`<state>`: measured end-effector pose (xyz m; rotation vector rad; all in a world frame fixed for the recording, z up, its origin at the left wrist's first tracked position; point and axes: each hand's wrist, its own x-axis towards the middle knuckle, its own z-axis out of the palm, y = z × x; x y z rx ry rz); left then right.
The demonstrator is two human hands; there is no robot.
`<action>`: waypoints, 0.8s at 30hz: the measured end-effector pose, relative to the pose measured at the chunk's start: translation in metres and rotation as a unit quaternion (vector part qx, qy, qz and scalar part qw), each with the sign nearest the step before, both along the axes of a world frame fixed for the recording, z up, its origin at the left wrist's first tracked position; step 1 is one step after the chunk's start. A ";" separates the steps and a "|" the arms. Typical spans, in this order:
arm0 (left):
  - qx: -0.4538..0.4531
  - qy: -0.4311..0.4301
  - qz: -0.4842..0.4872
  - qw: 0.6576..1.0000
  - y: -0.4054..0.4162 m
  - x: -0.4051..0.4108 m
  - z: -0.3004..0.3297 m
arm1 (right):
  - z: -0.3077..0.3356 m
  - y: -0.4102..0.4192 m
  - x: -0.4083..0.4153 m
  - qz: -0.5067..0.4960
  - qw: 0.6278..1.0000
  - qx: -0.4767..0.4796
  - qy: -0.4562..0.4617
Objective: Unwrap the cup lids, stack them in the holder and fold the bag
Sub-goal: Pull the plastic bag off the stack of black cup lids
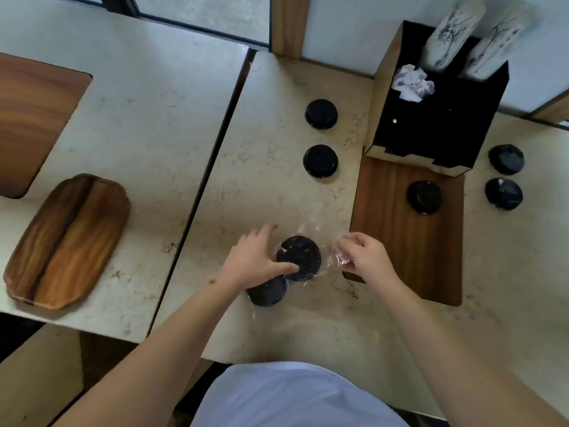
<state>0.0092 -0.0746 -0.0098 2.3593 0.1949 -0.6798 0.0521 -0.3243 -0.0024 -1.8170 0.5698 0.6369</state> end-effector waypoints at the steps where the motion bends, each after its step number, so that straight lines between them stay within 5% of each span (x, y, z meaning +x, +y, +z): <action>1: 0.044 -0.007 -0.042 0.998 -0.013 -0.010 0.002 | -0.002 -0.011 -0.009 0.002 1.000 -0.005 -0.003; 5: 0.157 -0.022 -0.152 0.976 -0.062 -0.047 -0.006 | -0.001 -0.049 -0.041 -0.012 1.000 -0.012 -0.014; 10: 0.234 -0.065 -0.148 0.959 -0.098 -0.068 -0.013 | 0.004 -0.089 -0.062 -0.019 0.999 -0.033 -0.029; 24: 0.251 -0.079 -0.187 0.946 -0.170 -0.073 -0.014 | -0.023 -0.172 -0.095 -0.047 0.998 -0.031 -0.022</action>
